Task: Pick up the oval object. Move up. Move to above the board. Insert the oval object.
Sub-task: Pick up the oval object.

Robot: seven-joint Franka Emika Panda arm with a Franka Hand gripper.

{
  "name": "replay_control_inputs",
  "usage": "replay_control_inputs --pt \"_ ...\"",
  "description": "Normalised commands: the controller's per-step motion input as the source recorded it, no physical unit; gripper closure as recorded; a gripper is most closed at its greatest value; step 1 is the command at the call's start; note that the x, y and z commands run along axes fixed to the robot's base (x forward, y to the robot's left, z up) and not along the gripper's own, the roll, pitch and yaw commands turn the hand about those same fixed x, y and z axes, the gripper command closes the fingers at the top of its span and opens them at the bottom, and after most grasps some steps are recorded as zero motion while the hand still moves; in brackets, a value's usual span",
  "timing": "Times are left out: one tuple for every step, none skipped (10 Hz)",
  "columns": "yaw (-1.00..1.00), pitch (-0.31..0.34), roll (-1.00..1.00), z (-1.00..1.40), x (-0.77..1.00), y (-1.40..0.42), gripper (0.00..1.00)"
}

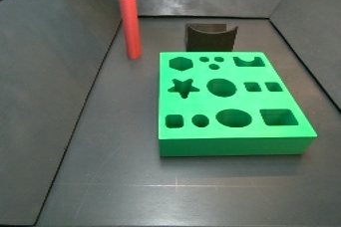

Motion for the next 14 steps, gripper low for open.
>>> replay_control_inputs --pt "0.16 -0.037 0.04 -0.23 -0.16 -0.13 0.0" --pt "0.15 -0.039 0.02 -0.15 -0.14 -0.12 0.0" --pt "0.15 -0.05 0.0 -0.04 -0.08 -0.16 0.0" --pt "0.13 -0.067 0.0 -0.03 -0.01 -0.23 0.0" --pt "0.12 -0.063 0.0 0.0 0.0 -0.29 0.0" --pt "0.11 -0.064 -0.03 0.04 0.0 -0.25 0.0" --pt "0.11 -0.044 -0.01 0.0 0.0 -0.24 0.0" --pt "0.11 -0.054 -0.01 0.0 0.0 -0.25 0.0" --pt "0.11 -0.067 0.0 0.0 0.0 -0.26 0.0" --pt "0.13 -0.096 0.0 -0.13 -0.05 -0.29 0.0" --pt "0.13 -0.099 0.05 -0.33 -0.15 -0.31 0.0" --pt "0.11 -0.11 0.05 -0.34 -0.16 -0.34 0.0" --pt "0.11 -0.1 0.03 -0.29 -0.16 -0.29 0.0" --pt "0.04 -0.103 0.0 -0.11 -0.09 -0.26 0.0"
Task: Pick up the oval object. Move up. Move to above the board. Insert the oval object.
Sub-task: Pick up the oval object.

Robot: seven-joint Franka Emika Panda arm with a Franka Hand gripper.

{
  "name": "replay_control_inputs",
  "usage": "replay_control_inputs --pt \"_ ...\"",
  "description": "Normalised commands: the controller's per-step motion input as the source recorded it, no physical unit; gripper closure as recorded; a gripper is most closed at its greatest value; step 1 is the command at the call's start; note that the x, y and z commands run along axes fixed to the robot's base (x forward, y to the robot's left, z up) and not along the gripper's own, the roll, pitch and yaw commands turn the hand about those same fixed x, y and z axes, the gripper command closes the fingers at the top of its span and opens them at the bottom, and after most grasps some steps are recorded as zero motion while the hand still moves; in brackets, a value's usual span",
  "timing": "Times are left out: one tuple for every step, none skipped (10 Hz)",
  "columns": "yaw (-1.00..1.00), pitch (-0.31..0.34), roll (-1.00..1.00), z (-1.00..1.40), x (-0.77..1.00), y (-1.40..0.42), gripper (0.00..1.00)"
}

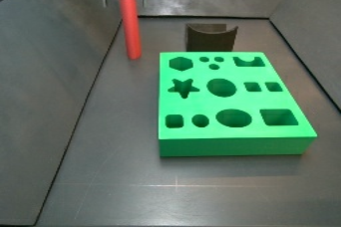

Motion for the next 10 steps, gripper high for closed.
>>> replay_control_inputs --pt "0.0 -0.08 -0.04 0.04 -0.02 -0.18 0.0" --pt "0.03 -0.073 -0.06 0.23 0.0 -0.19 0.0" --pt "0.05 -0.1 -0.06 0.13 0.0 -0.28 0.0" --pt "0.06 -0.123 -0.04 0.01 0.0 -0.33 0.0" --pt "0.1 -0.106 0.0 -0.01 0.0 -0.3 0.0" --pt "0.09 -0.104 0.0 -0.07 0.0 -0.23 0.0" --pt "0.03 0.0 0.0 0.1 0.0 0.0 0.0" --pt "0.0 -0.017 -0.05 -0.19 0.13 0.0 0.0" --pt "0.01 -0.131 0.0 -0.47 0.03 -0.02 0.0" --pt "0.0 -0.157 0.0 -0.23 -0.03 -0.02 0.0"
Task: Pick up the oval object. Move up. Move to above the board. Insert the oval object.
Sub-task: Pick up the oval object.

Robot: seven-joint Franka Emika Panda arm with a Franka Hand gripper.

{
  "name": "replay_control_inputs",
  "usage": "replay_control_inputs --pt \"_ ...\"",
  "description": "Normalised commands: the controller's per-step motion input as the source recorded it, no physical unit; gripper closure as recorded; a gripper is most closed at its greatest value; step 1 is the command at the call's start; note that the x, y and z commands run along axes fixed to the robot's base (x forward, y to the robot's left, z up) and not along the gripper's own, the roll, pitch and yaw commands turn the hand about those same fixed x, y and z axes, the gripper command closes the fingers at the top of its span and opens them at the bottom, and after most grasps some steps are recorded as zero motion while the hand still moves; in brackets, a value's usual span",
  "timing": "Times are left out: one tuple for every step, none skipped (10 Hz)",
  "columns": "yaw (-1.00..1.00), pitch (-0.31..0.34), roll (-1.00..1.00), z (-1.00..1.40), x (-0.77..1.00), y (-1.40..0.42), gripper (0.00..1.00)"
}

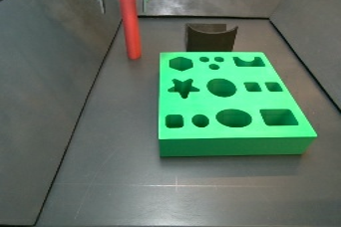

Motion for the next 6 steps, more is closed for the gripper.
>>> replay_control_inputs --pt "0.0 0.0 0.0 0.0 0.0 0.0 0.0" --pt "0.0 0.0 0.0 0.0 0.0 0.0 1.0" --pt "0.0 0.0 0.0 0.0 0.0 0.0 1.0" --pt "0.0 0.0 0.0 0.0 0.0 0.0 1.0" --pt "0.0 0.0 0.0 0.0 0.0 0.0 1.0" --pt "0.0 0.0 0.0 0.0 0.0 0.0 1.0"
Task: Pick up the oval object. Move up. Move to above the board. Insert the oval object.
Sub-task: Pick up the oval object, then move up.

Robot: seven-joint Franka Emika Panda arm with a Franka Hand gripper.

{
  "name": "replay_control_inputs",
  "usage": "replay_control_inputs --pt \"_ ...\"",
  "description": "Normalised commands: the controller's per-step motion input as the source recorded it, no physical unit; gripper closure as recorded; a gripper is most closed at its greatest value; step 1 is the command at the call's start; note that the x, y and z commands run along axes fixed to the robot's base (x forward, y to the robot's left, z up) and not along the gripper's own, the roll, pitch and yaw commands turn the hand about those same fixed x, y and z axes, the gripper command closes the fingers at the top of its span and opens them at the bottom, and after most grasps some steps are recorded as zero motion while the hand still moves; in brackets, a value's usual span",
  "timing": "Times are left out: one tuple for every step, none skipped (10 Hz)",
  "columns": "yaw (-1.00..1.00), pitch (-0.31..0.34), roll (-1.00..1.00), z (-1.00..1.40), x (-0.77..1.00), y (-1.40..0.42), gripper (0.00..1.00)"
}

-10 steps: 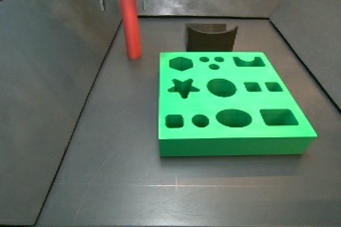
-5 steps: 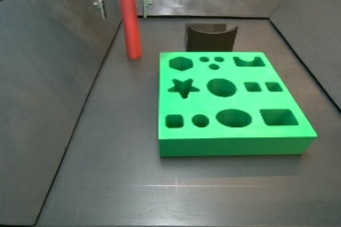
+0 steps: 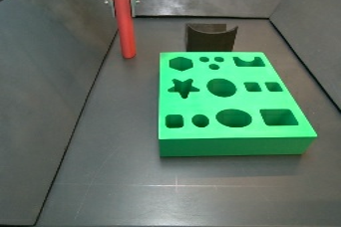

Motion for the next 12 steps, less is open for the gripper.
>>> replay_control_inputs --pt "0.0 0.0 0.0 0.0 0.0 0.0 1.0" --pt "0.0 0.0 0.0 0.0 0.0 0.0 1.0" --pt "0.0 0.0 0.0 0.0 0.0 0.0 1.0" --pt "0.0 0.0 0.0 0.0 0.0 0.0 1.0" --pt "0.0 0.0 0.0 0.0 0.0 0.0 1.0" --pt "0.0 0.0 0.0 0.0 0.0 0.0 1.0" --pt "0.0 0.0 0.0 0.83 0.0 0.0 1.0" --pt "-0.01 0.013 0.0 0.82 -0.04 0.03 1.0" --pt "-0.01 0.01 -0.01 0.74 -0.07 0.02 1.0" --pt "-0.01 0.003 -0.04 0.64 -0.06 0.0 1.0" --pt "-0.01 0.001 -0.07 0.48 -0.04 -0.01 1.0" --pt "0.0 0.006 -0.1 0.36 -0.04 -0.01 1.0"
